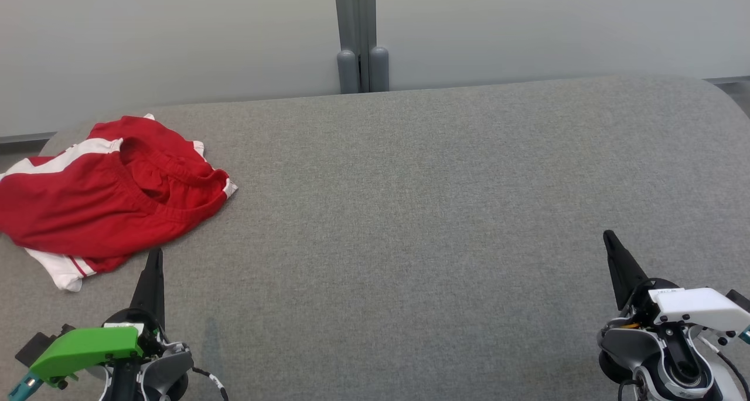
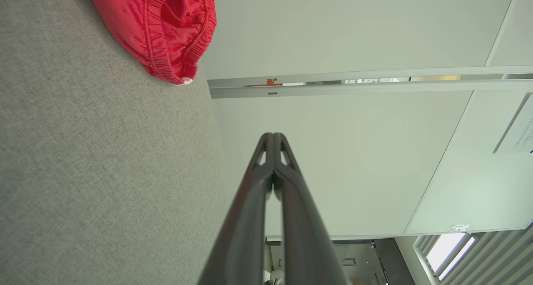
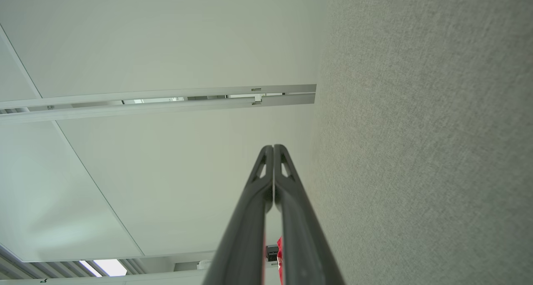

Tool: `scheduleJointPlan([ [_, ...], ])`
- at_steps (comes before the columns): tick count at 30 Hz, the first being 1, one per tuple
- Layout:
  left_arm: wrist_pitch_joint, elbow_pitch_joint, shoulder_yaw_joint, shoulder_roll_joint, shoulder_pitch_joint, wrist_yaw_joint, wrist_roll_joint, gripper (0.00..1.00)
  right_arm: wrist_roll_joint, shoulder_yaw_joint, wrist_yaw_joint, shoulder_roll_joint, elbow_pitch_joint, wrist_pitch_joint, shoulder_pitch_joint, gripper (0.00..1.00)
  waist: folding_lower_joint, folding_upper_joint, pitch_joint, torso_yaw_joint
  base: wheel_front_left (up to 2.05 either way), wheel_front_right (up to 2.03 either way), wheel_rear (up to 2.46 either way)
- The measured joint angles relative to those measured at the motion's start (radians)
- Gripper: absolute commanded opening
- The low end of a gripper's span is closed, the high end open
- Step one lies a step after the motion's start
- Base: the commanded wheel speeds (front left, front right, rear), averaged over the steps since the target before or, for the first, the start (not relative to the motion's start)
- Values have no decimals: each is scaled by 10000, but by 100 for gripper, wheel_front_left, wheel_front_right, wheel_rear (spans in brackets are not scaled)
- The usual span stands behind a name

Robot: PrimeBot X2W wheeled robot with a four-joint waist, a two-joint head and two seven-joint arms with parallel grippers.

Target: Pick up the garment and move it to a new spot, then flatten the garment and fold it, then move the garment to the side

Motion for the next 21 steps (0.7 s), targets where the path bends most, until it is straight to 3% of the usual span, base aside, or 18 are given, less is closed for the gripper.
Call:
scheduleJointPlan([
  [21, 0, 0, 0, 0, 0, 0, 0, 0, 0, 0, 0, 0, 0, 0, 0, 0, 0, 0, 0, 0, 0, 0, 0],
])
